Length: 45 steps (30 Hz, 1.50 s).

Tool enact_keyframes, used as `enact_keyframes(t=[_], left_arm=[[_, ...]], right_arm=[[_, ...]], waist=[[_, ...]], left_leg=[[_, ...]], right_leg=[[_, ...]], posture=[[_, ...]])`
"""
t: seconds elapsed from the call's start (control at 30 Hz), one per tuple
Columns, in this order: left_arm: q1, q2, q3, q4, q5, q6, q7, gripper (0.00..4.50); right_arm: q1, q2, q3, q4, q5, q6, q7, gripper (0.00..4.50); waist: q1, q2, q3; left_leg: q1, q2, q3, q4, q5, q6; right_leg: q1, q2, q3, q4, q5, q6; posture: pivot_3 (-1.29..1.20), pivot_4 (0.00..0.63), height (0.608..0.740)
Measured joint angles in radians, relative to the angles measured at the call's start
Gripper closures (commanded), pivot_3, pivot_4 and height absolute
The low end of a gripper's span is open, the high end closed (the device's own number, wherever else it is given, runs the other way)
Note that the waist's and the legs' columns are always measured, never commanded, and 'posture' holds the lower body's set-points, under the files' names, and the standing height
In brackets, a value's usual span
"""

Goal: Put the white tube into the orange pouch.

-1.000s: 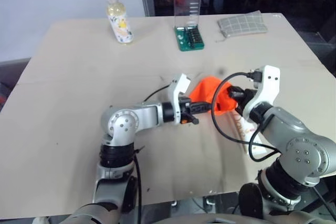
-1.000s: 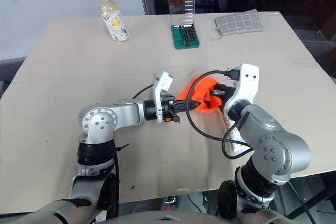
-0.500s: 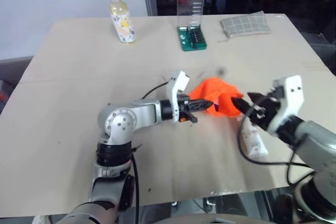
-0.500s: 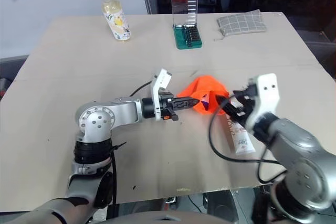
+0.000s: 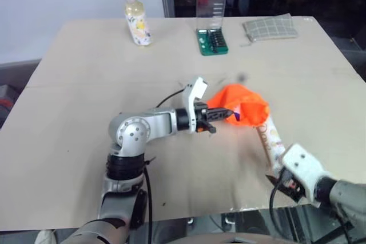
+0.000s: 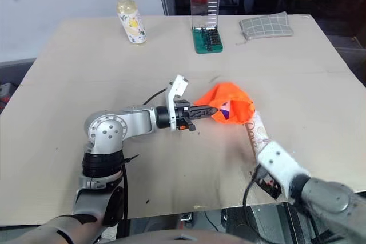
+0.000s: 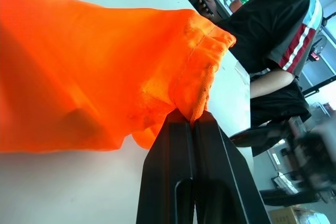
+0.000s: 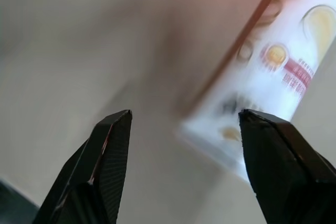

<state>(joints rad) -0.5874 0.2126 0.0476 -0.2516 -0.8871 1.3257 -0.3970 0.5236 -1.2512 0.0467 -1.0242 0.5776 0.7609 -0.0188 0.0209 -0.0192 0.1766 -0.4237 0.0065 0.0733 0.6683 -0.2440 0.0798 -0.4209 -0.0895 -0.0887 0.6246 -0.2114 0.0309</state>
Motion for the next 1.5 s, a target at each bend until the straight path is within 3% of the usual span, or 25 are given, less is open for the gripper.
enact_keyframes(t=[0.17,0.33,0.5,0.8,0.9,1.07,1.27,1.37,1.5], left_arm=[[-0.005,0.004,0.0,0.011,0.0,0.0,-0.002,4.5],[-0.004,0.0,-0.001,0.011,0.0,-0.001,-0.002,4.5],[-0.003,-0.01,-0.001,0.011,0.0,-0.001,0.0,4.5],[0.0,-0.021,0.001,0.011,-0.001,-0.002,0.009,4.5],[0.0,-0.021,0.0,0.011,-0.001,-0.002,0.01,4.5],[0.0,-0.016,0.002,0.011,-0.001,-0.002,0.01,4.5],[0.002,-0.023,0.001,0.01,-0.001,-0.002,0.015,4.5],[0.003,-0.023,0.001,0.009,-0.002,-0.002,0.016,4.5],[0.005,-0.023,-0.001,0.01,-0.002,-0.005,0.014,4.5]], right_arm=[[0.197,-0.036,0.03,-0.008,-0.358,-0.165,-0.068,1.23],[0.287,0.034,0.081,0.03,-0.711,-0.218,-0.102,1.23],[0.259,0.153,0.188,0.154,-0.95,-0.338,-0.1,1.23],[0.1,0.381,0.242,0.369,-1.205,-0.52,-0.111,1.23],[0.037,0.437,0.252,0.444,-1.256,-0.576,-0.108,2.07],[0.017,0.482,0.231,0.495,-1.282,-0.638,-0.088,4.4],[0.044,0.517,0.158,0.497,-1.271,-0.704,-0.072,4.46],[0.087,0.535,0.06,0.513,-1.249,-0.731,-0.082,4.46],[0.294,0.651,-0.119,0.467,-1.196,-0.859,-0.171,4.46]], waist=[[0.015,-0.001,-0.001],[0.023,-0.001,-0.001],[0.016,-0.005,-0.003],[0.0,-0.01,-0.006],[-0.007,-0.01,-0.007],[-0.006,-0.01,-0.008],[-0.005,-0.013,-0.01],[-0.003,-0.01,-0.008],[0.022,-0.002,-0.007]], left_leg=[[-0.002,0.0,-0.001,0.001,0.002,0.003],[-0.002,0.0,-0.003,0.002,0.001,0.0],[0.001,0.001,-0.003,0.002,0.001,-0.001],[0.008,0.005,-0.003,0.002,0.0,-0.003],[0.009,0.005,-0.003,0.002,0.0,-0.004],[0.009,0.005,-0.003,0.002,0.002,-0.006],[0.009,0.006,-0.003,0.001,0.004,-0.01],[0.008,0.005,-0.003,0.0,0.004,-0.009],[0.007,0.004,-0.005,-0.004,0.004,-0.01]], right_leg=[[-0.001,0.001,0.0,0.0,0.002,0.005],[0.0,0.001,-0.003,0.0,0.001,0.005],[0.003,0.002,-0.003,0.001,0.0,0.001],[0.007,0.0,-0.006,0.001,-0.001,0.001],[0.006,0.0,-0.006,0.001,-0.001,0.001],[0.006,0.0,-0.006,0.002,0.0,0.0],[0.006,0.0,-0.006,0.002,0.0,0.0],[0.006,0.0,-0.006,0.002,0.0,0.0],[0.003,0.001,-0.007,0.003,-0.001,0.0]], posture=[[0.0,0.15,0.74],[0.0,0.15,0.74],[0.0,0.15,0.74],[0.0,0.15,0.74],[0.0,0.15,0.74],[0.0,0.15,0.74],[0.0,0.15,0.74],[0.0,0.15,0.74],[0.0,0.15,0.74]])
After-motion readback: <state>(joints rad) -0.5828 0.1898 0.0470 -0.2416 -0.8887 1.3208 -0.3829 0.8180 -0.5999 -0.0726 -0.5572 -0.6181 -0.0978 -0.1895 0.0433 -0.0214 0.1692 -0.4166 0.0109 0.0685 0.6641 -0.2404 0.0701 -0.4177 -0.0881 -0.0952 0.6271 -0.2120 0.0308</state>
